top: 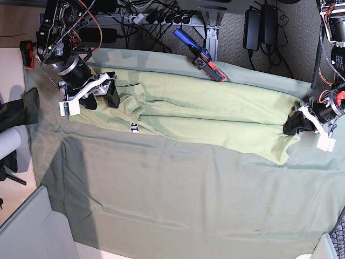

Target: Fold the T-shirt properly

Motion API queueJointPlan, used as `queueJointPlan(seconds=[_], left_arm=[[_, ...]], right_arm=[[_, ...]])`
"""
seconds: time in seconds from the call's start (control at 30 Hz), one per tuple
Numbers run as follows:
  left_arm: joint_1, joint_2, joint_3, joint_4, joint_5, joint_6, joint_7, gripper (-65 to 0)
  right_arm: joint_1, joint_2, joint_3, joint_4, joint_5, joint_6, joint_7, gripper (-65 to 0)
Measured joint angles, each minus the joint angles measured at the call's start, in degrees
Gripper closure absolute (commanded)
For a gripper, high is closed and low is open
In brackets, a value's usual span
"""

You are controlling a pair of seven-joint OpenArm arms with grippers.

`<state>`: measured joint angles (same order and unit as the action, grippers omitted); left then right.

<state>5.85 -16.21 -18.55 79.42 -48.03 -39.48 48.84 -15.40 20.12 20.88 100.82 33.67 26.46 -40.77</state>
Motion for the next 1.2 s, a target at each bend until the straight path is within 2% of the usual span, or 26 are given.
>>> queueJointPlan(seconds=[0.33,0.5,0.63,0.77,0.97,1.2], left_arm=[[-1.1,-0.2,0.0,0.0,1.2,0.0,0.5,0.0],[-2.9,-0.2,0.1,0.0,2.2,0.0,0.7,0.0],[-3.8,-0.3,0.1,0.0,5.6,0.0,0.3,0.0],[-3.8,-2.4,0.2,0.0,7.7,0.0,-2.3,0.0],[-4.1,-5.6,0.2,-0.1,8.0,0.0,-3.3,0.0],[-5.9,-7.0,0.2,-0.6,12.2,0.0,-5.6,0.0]], right_arm=[[0.0,0.0,0.0,0.0,0.0,0.0,0.0,-42.0],[0.0,0.0,0.0,0.1,1.9,0.0,0.0,-42.0],[0.0,0.0,0.2,1.7,2.1,0.0,-0.1,-42.0],[0.0,0.0,0.3,2.9,2.2,0.0,0.0,-42.0],[0.0,0.0,0.9,3.2,3.0,0.0,-0.3,-42.0],[0.2,-0.1,6.1,4.0,4.0,0.0,-0.3,-42.0]])
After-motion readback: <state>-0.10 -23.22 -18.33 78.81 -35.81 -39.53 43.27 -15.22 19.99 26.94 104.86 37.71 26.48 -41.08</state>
